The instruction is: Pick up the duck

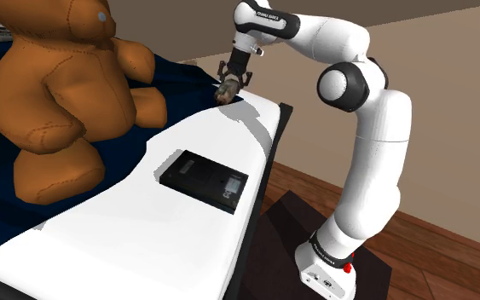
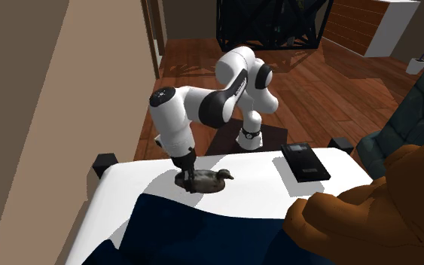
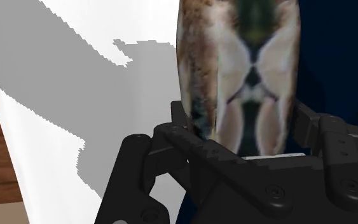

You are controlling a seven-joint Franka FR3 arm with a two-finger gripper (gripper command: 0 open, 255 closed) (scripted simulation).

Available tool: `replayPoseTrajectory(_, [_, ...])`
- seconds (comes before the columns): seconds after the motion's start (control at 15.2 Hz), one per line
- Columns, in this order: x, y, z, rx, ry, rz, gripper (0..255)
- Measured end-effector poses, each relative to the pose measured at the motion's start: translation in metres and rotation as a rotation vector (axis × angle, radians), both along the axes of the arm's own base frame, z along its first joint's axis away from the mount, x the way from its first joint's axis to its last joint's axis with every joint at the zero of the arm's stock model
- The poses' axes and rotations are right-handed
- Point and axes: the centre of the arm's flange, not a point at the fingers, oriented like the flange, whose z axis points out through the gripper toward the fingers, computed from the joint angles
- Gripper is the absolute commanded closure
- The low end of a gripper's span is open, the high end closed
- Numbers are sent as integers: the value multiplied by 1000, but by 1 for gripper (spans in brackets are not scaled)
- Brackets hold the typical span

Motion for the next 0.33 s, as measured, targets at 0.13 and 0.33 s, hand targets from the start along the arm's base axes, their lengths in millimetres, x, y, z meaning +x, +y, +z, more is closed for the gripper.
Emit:
replayPoseTrajectory(0.13, [0, -1, 11, 0, 0, 0, 255])
replayPoseTrajectory(0.33, [0, -1, 25, 0, 0, 0, 255])
